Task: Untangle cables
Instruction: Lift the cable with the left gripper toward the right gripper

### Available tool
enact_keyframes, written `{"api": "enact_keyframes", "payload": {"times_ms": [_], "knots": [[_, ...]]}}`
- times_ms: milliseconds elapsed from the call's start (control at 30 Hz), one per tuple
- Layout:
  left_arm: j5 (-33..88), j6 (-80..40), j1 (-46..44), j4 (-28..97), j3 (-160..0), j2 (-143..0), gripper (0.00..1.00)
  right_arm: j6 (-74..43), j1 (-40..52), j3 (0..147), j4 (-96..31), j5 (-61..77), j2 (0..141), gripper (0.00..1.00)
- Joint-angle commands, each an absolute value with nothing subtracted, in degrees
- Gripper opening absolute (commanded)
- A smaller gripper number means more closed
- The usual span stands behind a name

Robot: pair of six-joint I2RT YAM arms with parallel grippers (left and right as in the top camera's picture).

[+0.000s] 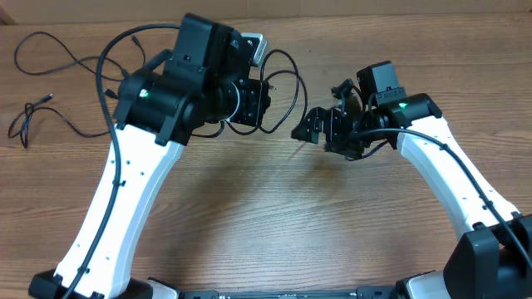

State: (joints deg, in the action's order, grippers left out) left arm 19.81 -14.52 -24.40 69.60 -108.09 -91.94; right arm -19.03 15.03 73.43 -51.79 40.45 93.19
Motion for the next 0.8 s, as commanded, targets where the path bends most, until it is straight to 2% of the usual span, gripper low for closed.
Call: {"api": "enact_keyframes", "payload": {"times_ms": [0, 100, 167, 367, 500, 633, 767], "knots": [[17.4, -13.5, -24.8, 69.7, -108.0, -93.2, 0.04, -14.0, 14.8, 74.3, -50.8, 54.3, 93.3, 1.0], [9.8, -17.0, -24.8, 70.3, -108.0, -94.1, 0.04, -13.4, 14.8, 74.3, -50.8, 57.1, 93.3, 1.0], [9.0, -17.6, -24.8, 70.6, -108.0, -94.5, 0.04, -13.4, 14.8, 74.3, -50.8, 57.2, 93.3, 1.0], [16.4, -17.6, -25.8, 70.5, -108.0, -95.5, 0.04, -13.9, 14.8, 74.3, -48.2, 60.1, 93.3, 1.0], [23.1, -17.6, -27.2, 70.3, -108.0, -95.5, 0.04, -19.3, 14.8, 74.3, -44.4, 59.7, 93.3, 1.0], [28.4, -17.6, -27.5, 70.2, -108.0, -95.5, 0.04, -24.1, 14.8, 74.3, -44.2, 50.7, 93.3, 0.96], [34.0, -17.1, -27.4, 70.2, -108.0, -95.5, 0.1, -27.9, 14.8, 74.3, -47.0, 39.7, 93.3, 0.96]]}}
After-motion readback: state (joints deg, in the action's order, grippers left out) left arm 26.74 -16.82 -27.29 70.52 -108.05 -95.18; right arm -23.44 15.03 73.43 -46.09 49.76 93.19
